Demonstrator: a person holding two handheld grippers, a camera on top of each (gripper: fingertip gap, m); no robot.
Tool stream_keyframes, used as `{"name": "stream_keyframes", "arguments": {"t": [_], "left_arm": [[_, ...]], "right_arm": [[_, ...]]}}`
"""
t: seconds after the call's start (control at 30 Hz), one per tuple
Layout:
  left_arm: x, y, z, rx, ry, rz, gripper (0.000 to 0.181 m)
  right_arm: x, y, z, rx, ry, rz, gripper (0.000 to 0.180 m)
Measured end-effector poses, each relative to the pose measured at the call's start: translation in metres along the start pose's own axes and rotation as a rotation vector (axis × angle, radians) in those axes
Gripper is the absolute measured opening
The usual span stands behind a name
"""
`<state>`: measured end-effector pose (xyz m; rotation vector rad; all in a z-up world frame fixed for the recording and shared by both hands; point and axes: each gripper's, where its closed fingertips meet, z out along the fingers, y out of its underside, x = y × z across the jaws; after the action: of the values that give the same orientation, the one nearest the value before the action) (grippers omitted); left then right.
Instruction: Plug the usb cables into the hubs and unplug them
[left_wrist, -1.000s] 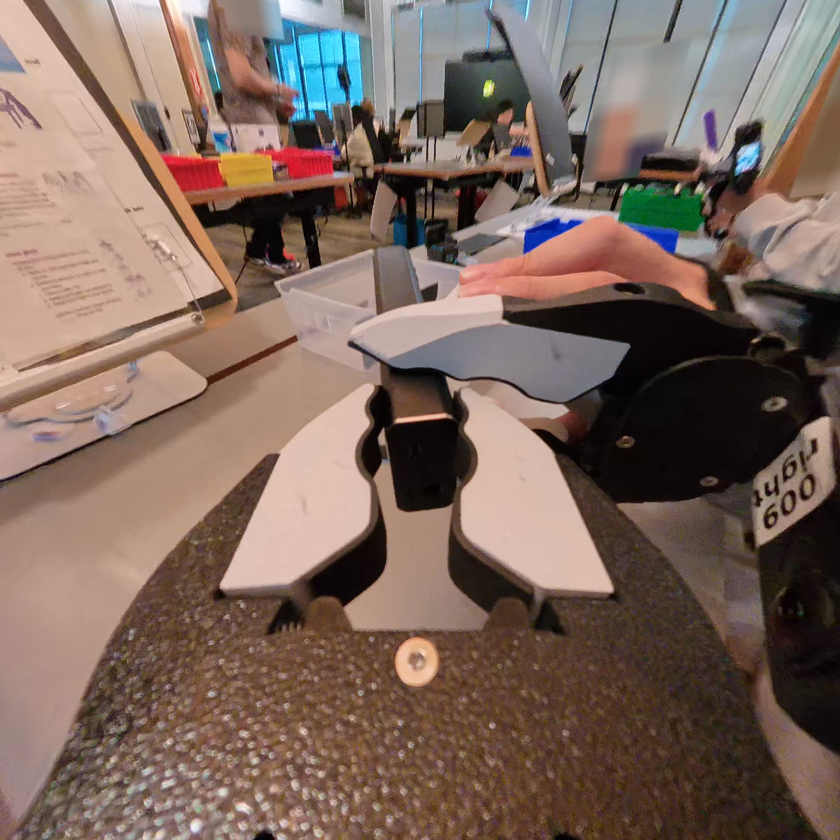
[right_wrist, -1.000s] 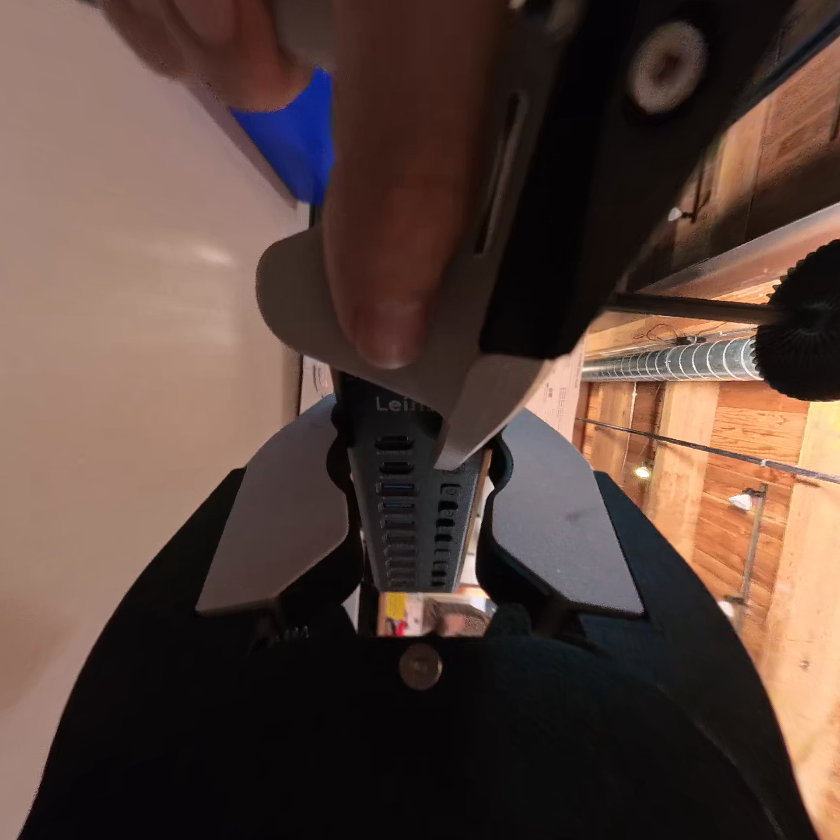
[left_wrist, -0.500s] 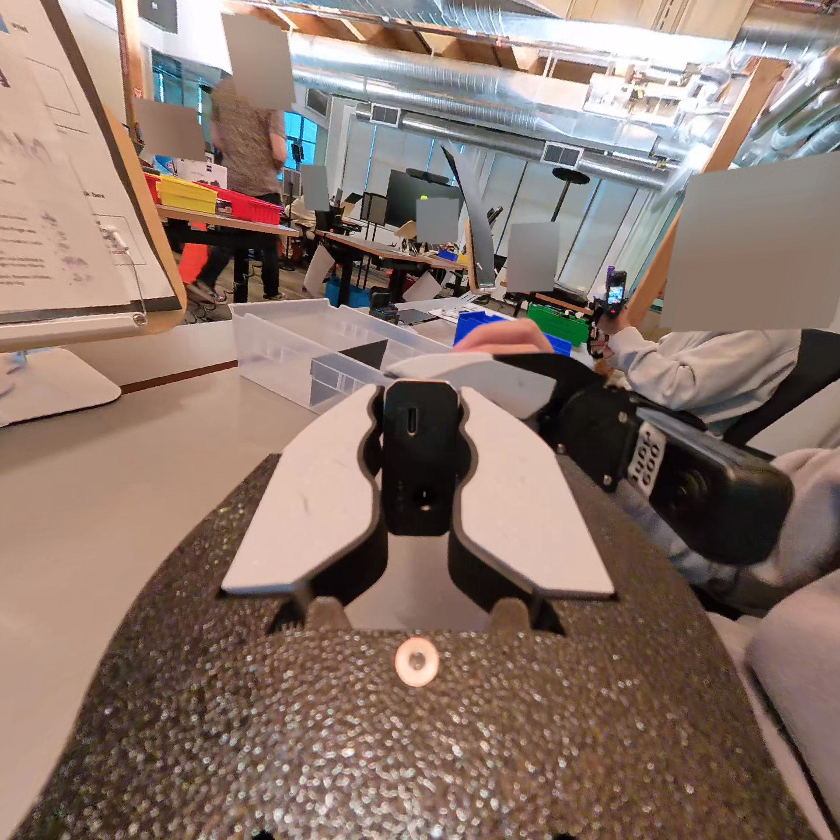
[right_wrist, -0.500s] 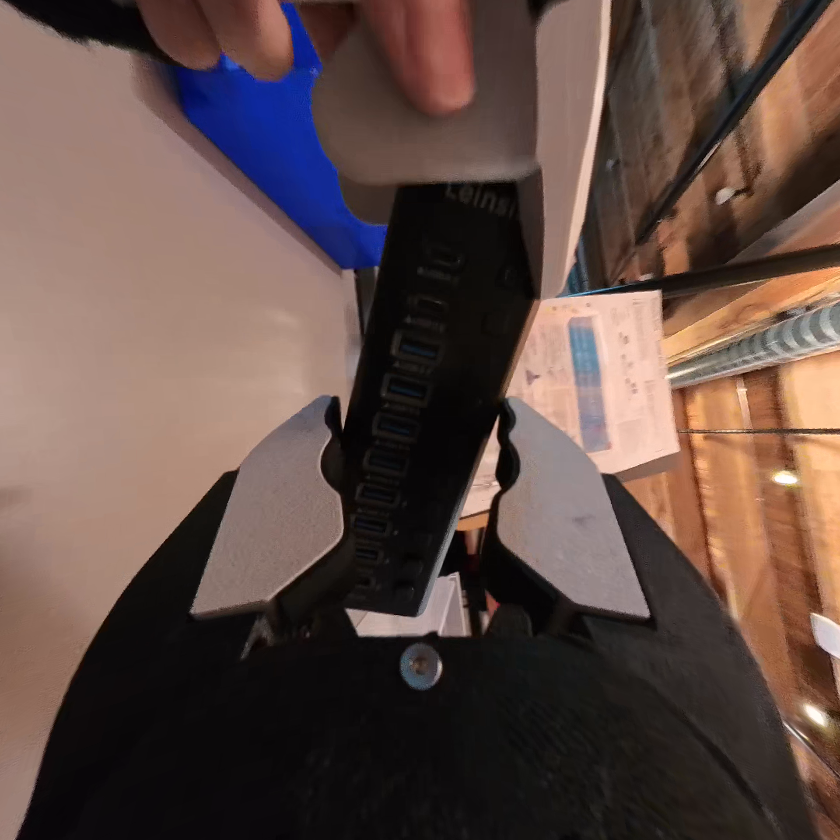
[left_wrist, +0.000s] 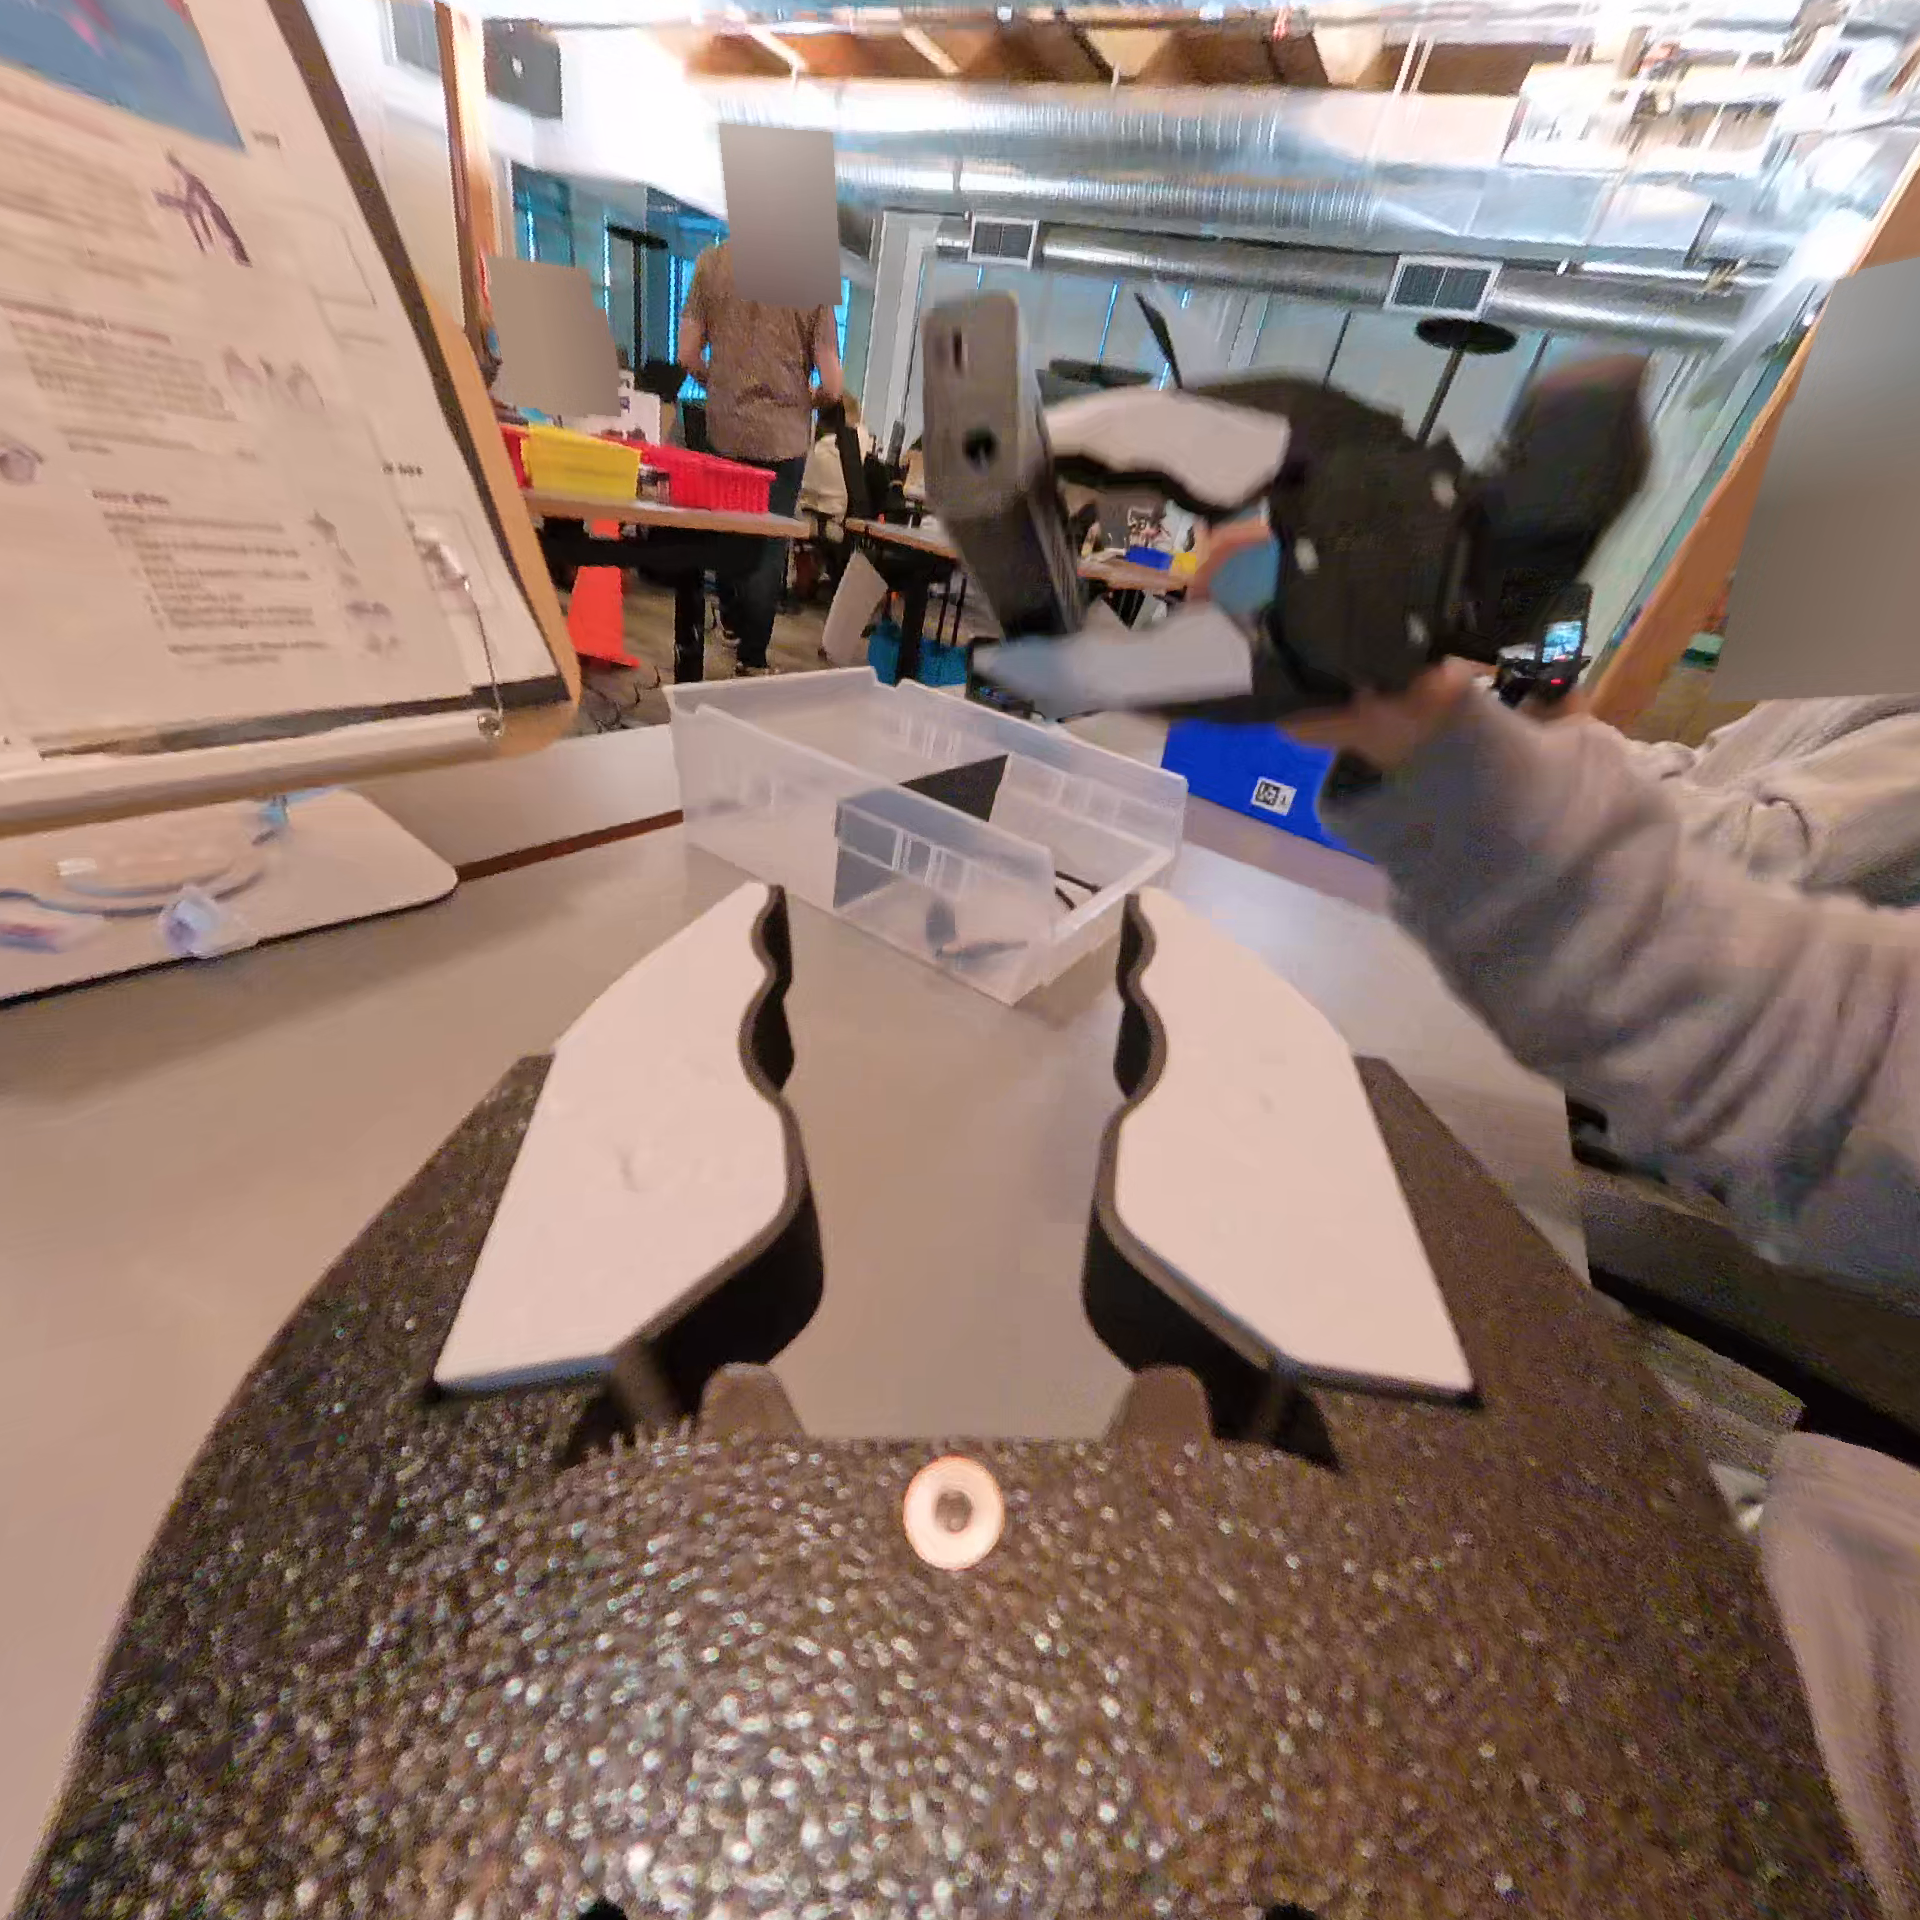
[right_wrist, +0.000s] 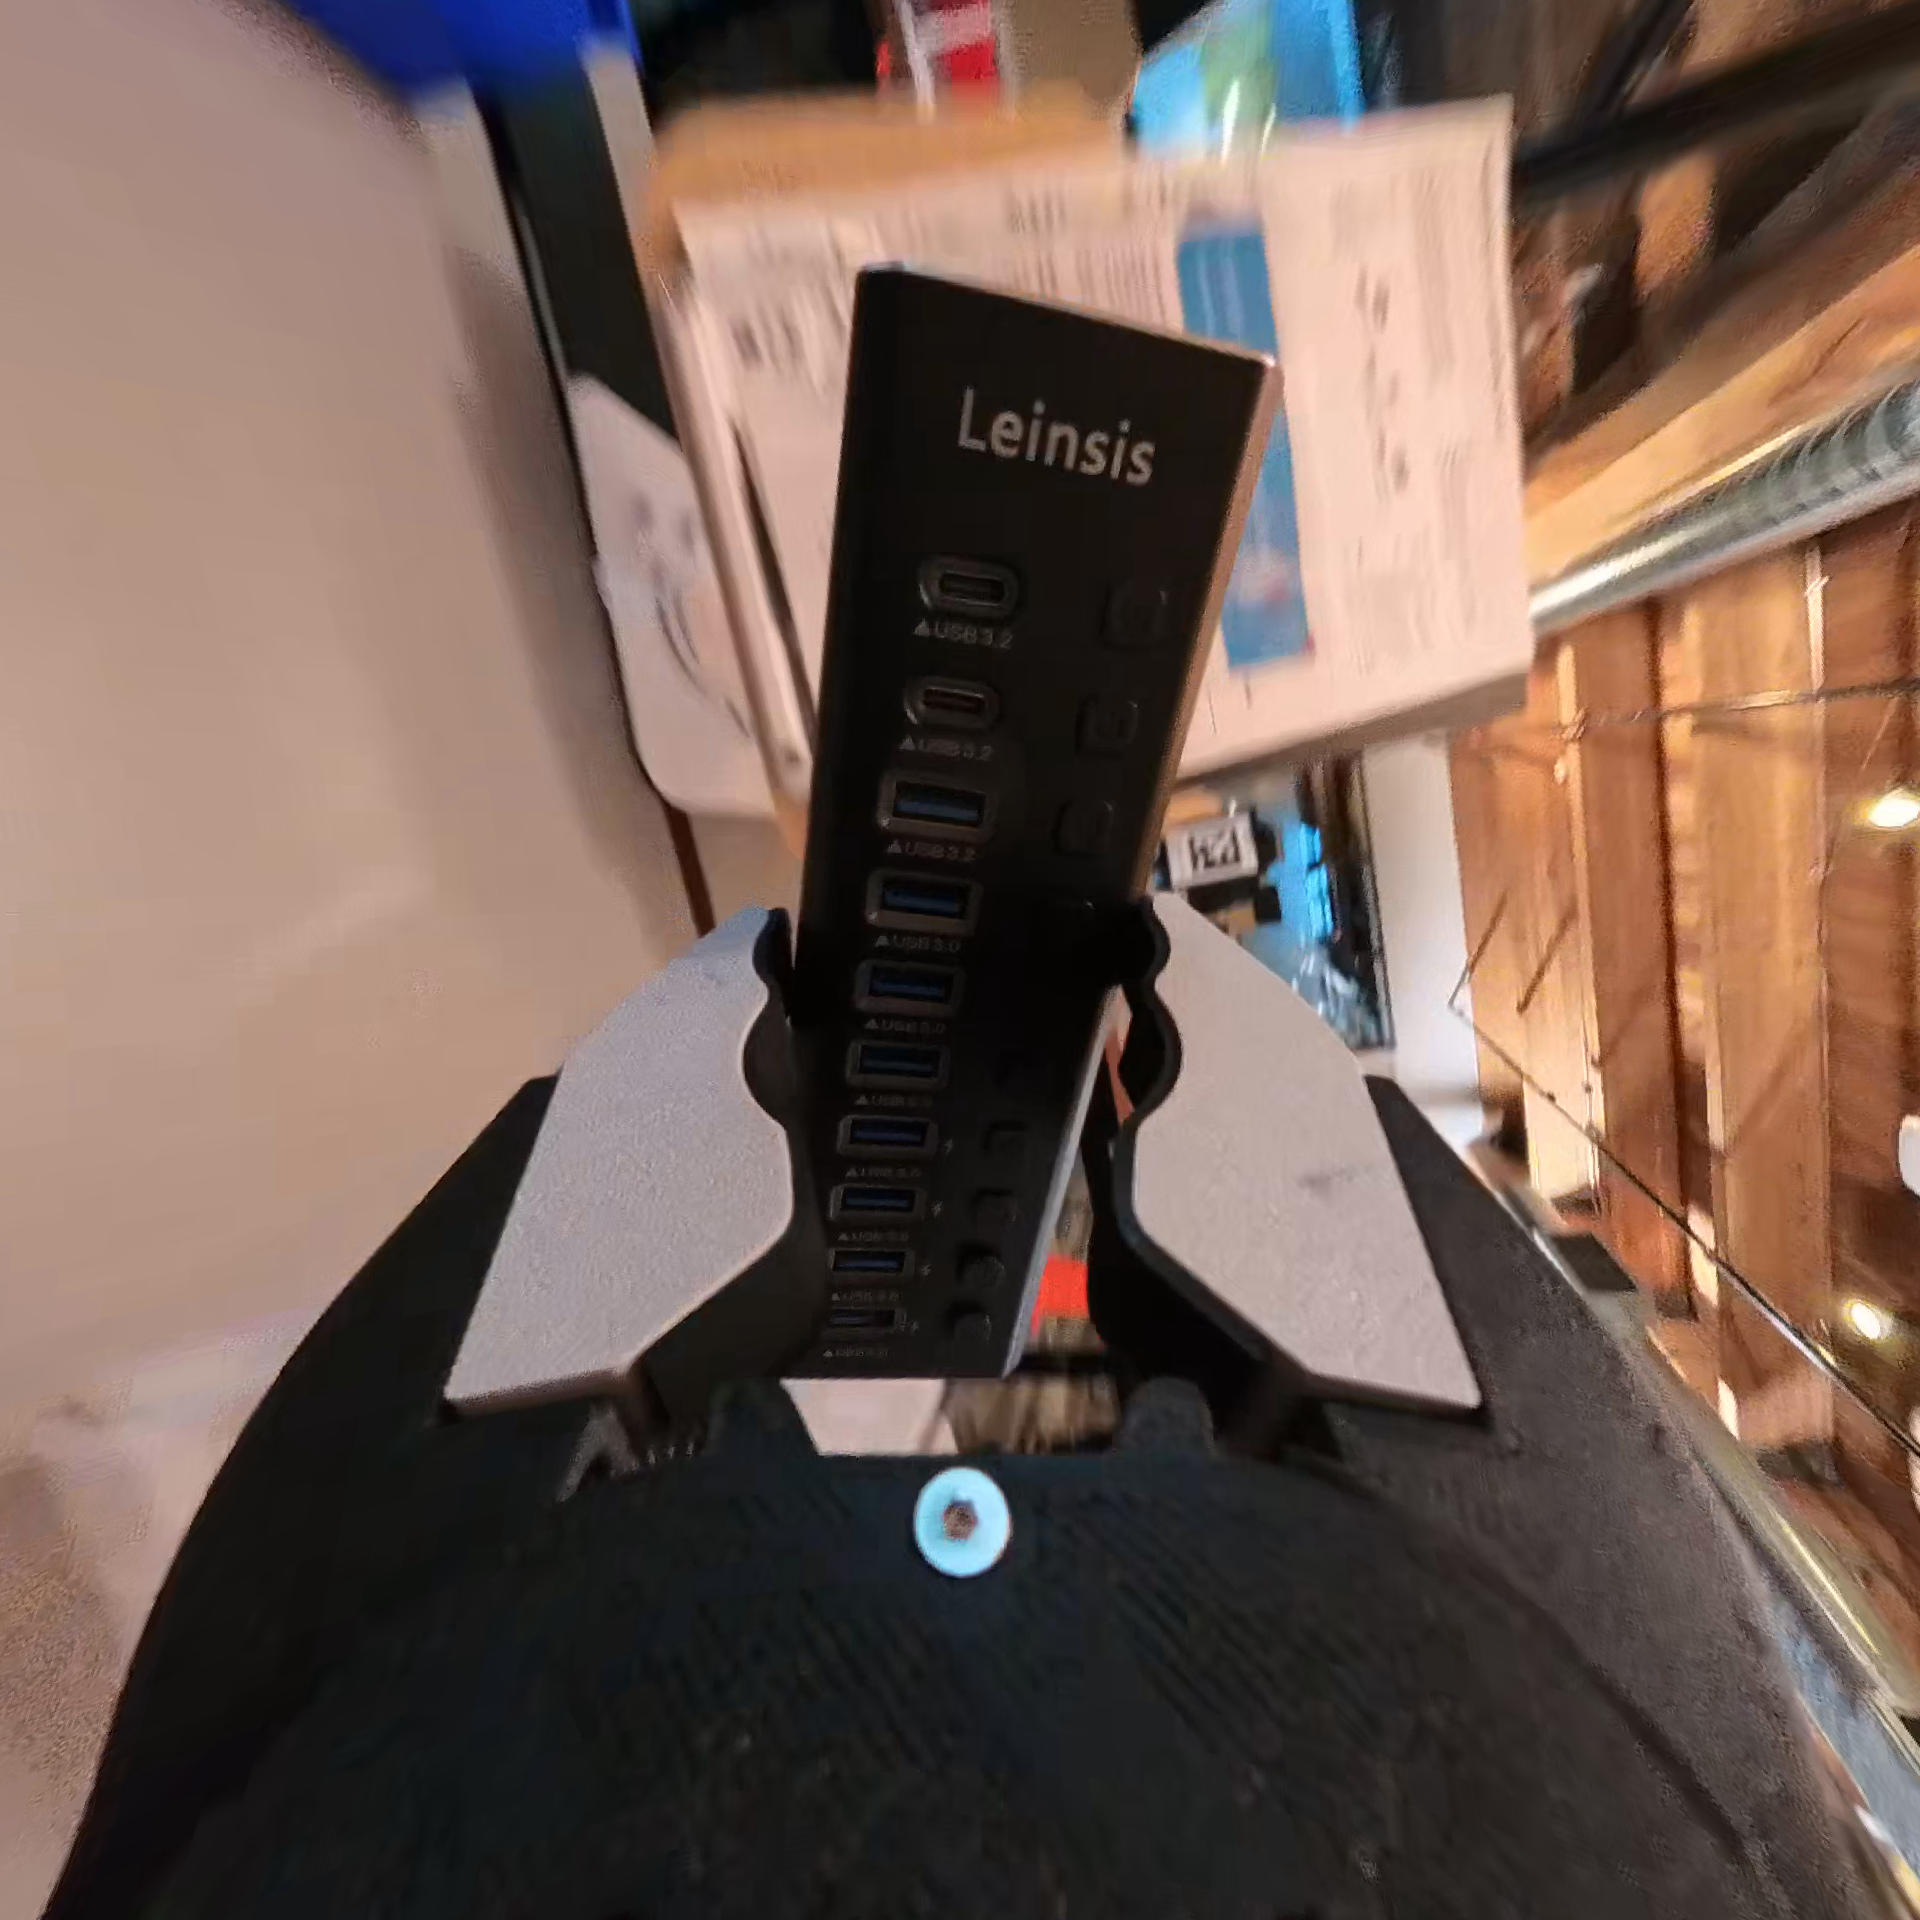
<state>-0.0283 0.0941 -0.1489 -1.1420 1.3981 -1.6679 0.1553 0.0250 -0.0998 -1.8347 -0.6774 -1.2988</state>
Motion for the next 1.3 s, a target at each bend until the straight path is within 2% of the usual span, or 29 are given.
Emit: {"name": "stream_keyframes", "arguments": {"t": [0.13, 0.27, 0.47, 0.77, 1.03, 1.1, 1.13, 1.23, 1.3], "left_arm": [[-0.007, 0.007, 0.002, 0.004, 0.018, -0.033, 0.052], [-0.013, 0.017, 0.005, -0.023, 0.031, -0.043, 0.05], [-0.021, 0.025, 0.005, -0.045, 0.031, -0.055, 0.047], [-0.033, 0.034, 0.006, -0.055, 0.035, -0.084, 0.043], [-0.032, 0.042, 0.009, -0.072, 0.065, -0.089, 0.044], [-0.033, 0.044, 0.009, -0.077, 0.063, -0.093, 0.044], [-0.033, 0.044, 0.009, -0.078, 0.067, -0.095, 0.044], [-0.033, 0.041, 0.007, -0.077, 0.055, -0.083, 0.044], [-0.034, 0.035, 0.003, -0.07, 0.04, -0.063, 0.044]], "right_arm": [[0.032, 0.12, 0.035, -0.213, -0.247, -0.037, 0.063], [0.001, 0.201, 0.07, -0.343, -0.506, 0.0, 0.063], [-0.071, 0.251, 0.115, -0.454, -0.761, 0.065, 0.062], [-0.135, 0.279, 0.108, -0.579, -1.233, 0.061, 0.063], [-0.142, 0.282, 0.112, -0.638, -1.284, 0.069, 0.063], [-0.139, 0.284, 0.114, -0.65, -1.237, 0.054, 0.072], [-0.137, 0.282, 0.112, -0.637, -1.228, 0.039, 0.067], [-0.116, 0.278, 0.115, -0.625, -1.089, 0.05, 0.075], [-0.091, 0.272, 0.113, -0.616, -0.97, 0.094, 0.07]]}}
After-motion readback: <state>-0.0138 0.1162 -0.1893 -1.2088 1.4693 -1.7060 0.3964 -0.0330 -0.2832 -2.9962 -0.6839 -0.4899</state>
